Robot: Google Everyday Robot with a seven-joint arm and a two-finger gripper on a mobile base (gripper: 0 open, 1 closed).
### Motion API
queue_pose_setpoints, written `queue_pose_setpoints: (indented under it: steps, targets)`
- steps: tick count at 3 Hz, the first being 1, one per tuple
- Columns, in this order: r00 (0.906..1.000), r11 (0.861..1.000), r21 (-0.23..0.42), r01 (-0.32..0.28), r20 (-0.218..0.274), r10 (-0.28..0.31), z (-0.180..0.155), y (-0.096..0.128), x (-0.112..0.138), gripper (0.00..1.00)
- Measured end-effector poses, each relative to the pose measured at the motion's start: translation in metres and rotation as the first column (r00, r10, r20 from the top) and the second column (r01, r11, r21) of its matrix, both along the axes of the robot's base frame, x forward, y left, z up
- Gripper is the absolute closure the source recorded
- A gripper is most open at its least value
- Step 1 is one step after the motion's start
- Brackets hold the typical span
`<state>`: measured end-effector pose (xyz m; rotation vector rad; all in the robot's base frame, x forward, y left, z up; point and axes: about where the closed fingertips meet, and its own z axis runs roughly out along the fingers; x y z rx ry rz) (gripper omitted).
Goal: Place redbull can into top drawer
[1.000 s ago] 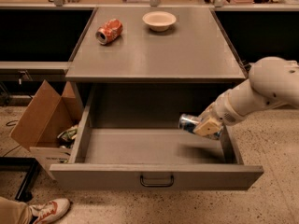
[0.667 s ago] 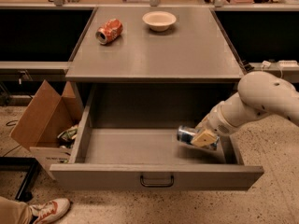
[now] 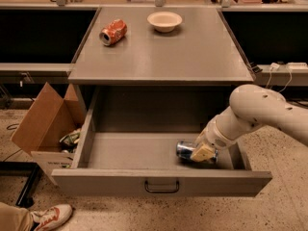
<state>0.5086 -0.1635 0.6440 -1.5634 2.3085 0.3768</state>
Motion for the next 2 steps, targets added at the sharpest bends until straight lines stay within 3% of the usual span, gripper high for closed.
queue_pose_setpoints:
  steps: [1,2]
  targets:
    - [0.9998,1.000,0.011,-0.022,0.000,0.022,0.003,0.007,0.002,0.04]
    - [0.9999,0.997,0.077,-0.015,0.008,0.014,0.019,0.001,0.012,0.00]
